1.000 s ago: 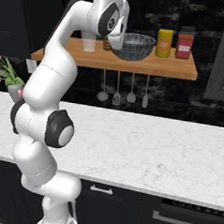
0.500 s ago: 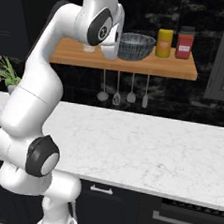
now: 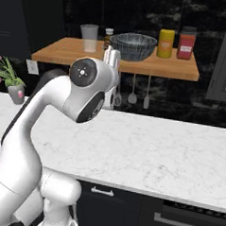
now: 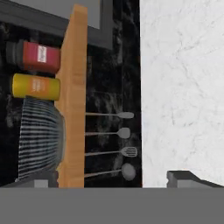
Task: Pick up the bowls on the counter and stack them on top of one another in the open cabinet. Place the smaller bowl on top of the larger bowl.
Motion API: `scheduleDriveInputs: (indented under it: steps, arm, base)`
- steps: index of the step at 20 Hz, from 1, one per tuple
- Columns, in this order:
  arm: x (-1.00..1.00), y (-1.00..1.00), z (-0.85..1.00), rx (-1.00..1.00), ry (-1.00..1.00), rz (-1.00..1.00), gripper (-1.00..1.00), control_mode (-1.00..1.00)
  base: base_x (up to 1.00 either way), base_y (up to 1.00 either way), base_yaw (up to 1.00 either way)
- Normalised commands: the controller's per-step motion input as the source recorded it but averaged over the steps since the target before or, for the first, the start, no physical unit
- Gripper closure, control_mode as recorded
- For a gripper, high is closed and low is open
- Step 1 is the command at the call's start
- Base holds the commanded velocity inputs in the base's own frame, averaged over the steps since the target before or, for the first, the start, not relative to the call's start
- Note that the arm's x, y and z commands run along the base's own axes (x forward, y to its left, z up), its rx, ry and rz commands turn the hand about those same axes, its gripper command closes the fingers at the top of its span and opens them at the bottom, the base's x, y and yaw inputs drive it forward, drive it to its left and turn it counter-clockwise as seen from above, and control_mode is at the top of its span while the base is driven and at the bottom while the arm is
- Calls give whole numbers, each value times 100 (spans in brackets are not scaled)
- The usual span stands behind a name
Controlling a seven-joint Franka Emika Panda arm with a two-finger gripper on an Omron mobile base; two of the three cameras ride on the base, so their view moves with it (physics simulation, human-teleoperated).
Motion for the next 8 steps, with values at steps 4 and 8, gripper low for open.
scheduleDriveInputs:
  steps: [4, 8]
  arm:
    - [-100, -25, -100, 5, -41, 0, -100, -100]
    - [-100, -70, 7, 46, -62, 0, -100, -100]
  base:
    - [0, 0, 0]
    - [0, 0, 0]
